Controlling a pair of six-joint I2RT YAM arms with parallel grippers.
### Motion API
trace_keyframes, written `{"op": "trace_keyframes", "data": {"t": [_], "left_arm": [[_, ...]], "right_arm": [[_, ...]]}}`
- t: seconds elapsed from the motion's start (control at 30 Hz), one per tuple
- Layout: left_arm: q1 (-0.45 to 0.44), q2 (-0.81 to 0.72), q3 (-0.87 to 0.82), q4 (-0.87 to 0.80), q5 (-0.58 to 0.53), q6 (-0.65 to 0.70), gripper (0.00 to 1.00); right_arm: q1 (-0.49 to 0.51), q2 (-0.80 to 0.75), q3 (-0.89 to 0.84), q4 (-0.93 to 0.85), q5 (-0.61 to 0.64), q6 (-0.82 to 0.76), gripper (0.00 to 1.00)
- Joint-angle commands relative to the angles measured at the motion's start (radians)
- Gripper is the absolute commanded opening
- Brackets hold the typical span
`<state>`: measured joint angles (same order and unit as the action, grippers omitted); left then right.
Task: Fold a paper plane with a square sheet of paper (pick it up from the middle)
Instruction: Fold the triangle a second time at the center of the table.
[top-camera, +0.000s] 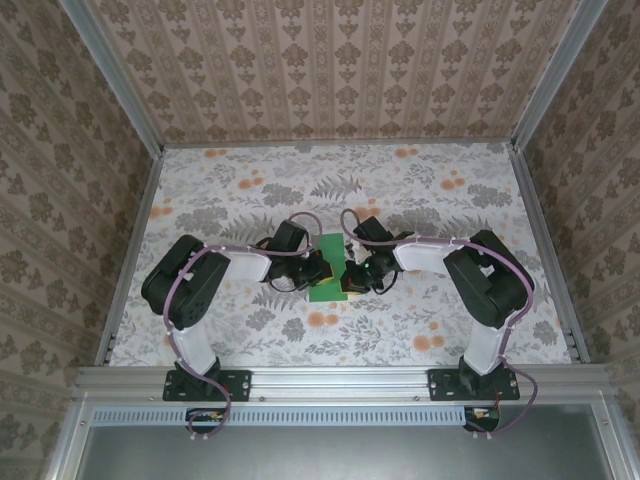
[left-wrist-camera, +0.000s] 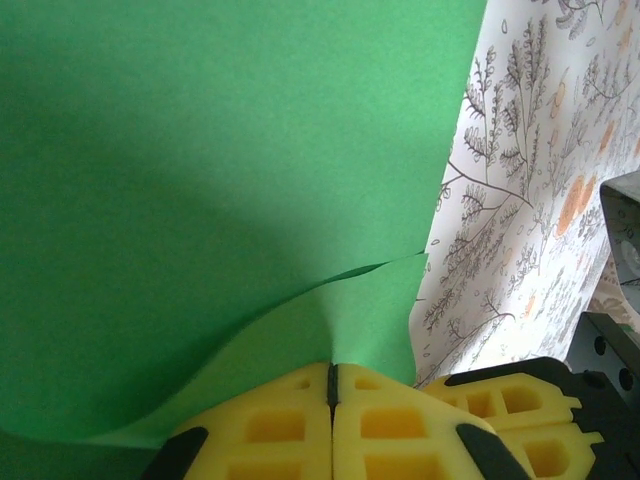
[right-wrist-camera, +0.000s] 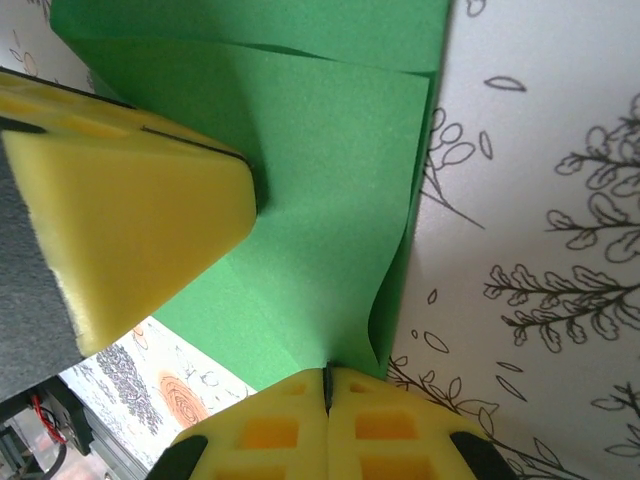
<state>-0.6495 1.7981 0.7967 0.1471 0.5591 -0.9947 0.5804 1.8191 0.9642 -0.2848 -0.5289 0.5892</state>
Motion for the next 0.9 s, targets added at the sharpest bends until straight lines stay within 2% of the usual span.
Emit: {"op": "trace_keyframes", "data": {"t": [0.0, 0.17, 0.43, 0.67, 0.87], "left_arm": [[-0.008, -0.029, -0.011, -0.064, -0.049, 0.054, 0.12], [-0.059, -0.088, 0.000, -0.072, -0.071, 0.104, 0.16], [-0.090, -0.069, -0.036, -0.028, -0.103, 0.049, 0.06], [-0.099, -0.028, -0.037, -0.007, -0.112, 0.041, 0.05], [-0.086, -0.045, -0.048, -0.079, -0.201, 0.044, 0.04]], "right_arm": [[0.004, 0.029, 0.002, -0.065, 0.040, -0.025, 0.00], [0.005, 0.040, 0.004, -0.076, 0.058, -0.021, 0.00], [0.005, 0.051, 0.004, -0.077, 0.065, -0.016, 0.00], [0.006, 0.054, 0.000, -0.081, 0.068, -0.017, 0.00], [0.005, 0.065, -0.005, -0.123, 0.110, -0.045, 0.00]]}}
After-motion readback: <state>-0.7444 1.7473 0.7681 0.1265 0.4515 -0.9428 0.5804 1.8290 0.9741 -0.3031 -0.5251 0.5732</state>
